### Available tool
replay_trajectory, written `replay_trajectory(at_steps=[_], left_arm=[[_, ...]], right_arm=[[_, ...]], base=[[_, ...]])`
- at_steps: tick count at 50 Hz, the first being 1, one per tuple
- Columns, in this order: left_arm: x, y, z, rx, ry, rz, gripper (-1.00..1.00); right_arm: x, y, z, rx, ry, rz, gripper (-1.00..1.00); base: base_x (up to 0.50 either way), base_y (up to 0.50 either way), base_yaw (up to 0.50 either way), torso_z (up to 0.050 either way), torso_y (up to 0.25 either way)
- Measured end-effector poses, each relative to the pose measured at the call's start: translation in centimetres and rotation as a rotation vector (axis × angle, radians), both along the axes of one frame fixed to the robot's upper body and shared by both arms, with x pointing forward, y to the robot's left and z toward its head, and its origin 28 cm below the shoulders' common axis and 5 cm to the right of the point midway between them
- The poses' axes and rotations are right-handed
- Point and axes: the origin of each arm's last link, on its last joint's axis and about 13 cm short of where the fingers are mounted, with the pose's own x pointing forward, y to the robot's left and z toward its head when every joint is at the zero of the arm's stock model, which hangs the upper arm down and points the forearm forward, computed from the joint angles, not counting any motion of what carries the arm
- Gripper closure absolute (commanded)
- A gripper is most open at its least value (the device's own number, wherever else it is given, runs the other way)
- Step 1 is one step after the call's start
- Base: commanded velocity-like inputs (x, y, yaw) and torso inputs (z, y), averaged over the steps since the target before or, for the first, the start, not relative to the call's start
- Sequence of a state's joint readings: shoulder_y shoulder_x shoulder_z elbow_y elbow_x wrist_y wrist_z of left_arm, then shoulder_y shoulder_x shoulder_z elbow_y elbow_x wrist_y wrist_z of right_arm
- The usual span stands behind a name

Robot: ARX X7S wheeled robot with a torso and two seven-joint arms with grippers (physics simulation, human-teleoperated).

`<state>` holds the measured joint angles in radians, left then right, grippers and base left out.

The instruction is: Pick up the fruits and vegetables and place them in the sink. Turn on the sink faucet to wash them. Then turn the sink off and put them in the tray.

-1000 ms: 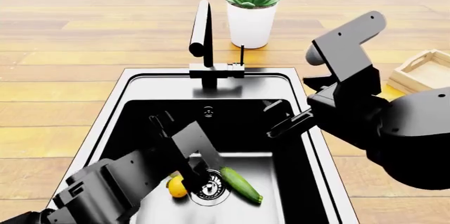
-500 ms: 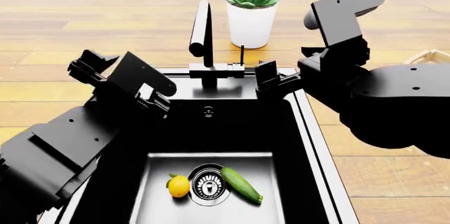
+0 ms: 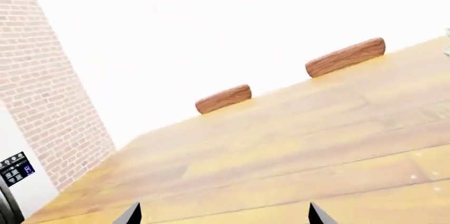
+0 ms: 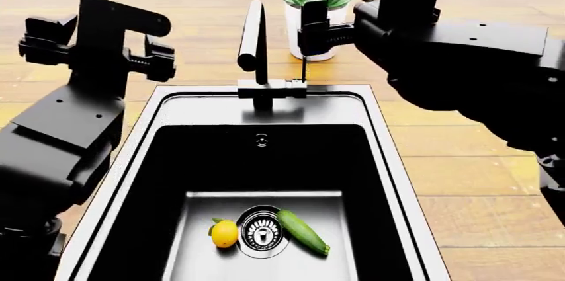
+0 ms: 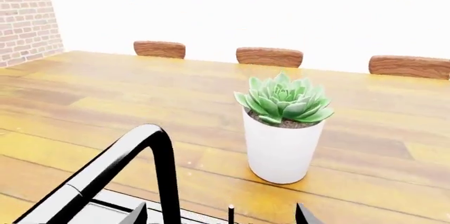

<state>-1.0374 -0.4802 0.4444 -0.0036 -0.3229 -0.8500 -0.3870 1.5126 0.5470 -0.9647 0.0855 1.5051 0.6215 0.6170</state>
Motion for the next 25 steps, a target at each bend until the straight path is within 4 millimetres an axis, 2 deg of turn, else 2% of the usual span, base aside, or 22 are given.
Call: replay_trajectory(at_steps=[6, 11, 25], left_arm=[[1.5, -0.4, 0.3, -0.083, -0.032, -0.015, -1.00], [3.1, -0.8, 0.6, -0.217, -0.025, -0.053, -1.00], [6.5, -1.9, 0.9, -0.485, 0.054, -0.139, -1.00]], right_arm=[[1.8, 0.6, 0.1, 0.042, -0.012, -0.011, -1.00], [3.4, 1.2, -0.2, 0.072, -0.010, -0.019, -1.00], [7.8, 2.6, -2.7, 0.121, 0.056, -0.028, -1.00]], base=[[0.00, 0.00, 0.00, 0.000, 0.000], [0.00, 0.00, 0.00, 0.000, 0.000], [0.00, 0.00, 0.00, 0.000, 0.000]])
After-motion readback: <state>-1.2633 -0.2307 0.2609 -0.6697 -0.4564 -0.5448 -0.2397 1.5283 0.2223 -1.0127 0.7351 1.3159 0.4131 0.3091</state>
